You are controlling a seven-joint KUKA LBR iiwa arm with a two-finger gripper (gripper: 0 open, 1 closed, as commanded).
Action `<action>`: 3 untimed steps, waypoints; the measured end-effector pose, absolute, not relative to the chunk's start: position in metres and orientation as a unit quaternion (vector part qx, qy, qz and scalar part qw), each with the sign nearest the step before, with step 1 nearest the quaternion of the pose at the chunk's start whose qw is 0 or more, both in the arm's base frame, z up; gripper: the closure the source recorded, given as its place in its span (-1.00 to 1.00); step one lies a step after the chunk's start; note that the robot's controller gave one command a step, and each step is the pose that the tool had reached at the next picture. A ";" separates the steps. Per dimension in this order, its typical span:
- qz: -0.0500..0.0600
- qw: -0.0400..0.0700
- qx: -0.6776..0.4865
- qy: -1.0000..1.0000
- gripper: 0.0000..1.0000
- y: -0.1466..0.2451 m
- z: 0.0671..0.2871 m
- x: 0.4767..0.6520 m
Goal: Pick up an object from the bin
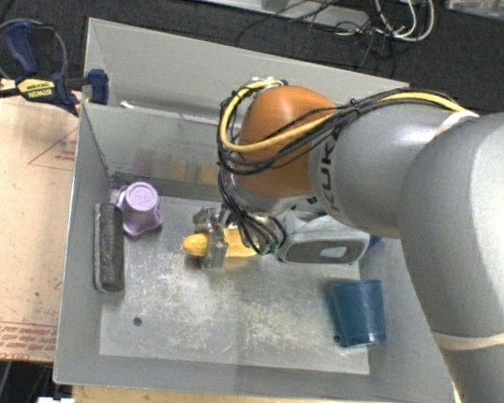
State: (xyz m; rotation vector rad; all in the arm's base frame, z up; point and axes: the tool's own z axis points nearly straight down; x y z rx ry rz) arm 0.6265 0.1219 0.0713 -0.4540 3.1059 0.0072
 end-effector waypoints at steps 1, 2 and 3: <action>0.002 -0.003 -0.145 0.989 1.00 0.122 0.083 0.624; 0.003 0.000 -0.145 0.989 1.00 0.122 0.110 0.625; 0.003 0.003 -0.145 0.989 1.00 0.123 0.128 0.627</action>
Offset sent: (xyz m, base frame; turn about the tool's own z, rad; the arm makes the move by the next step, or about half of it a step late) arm -0.0017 -0.0001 0.0617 -0.0004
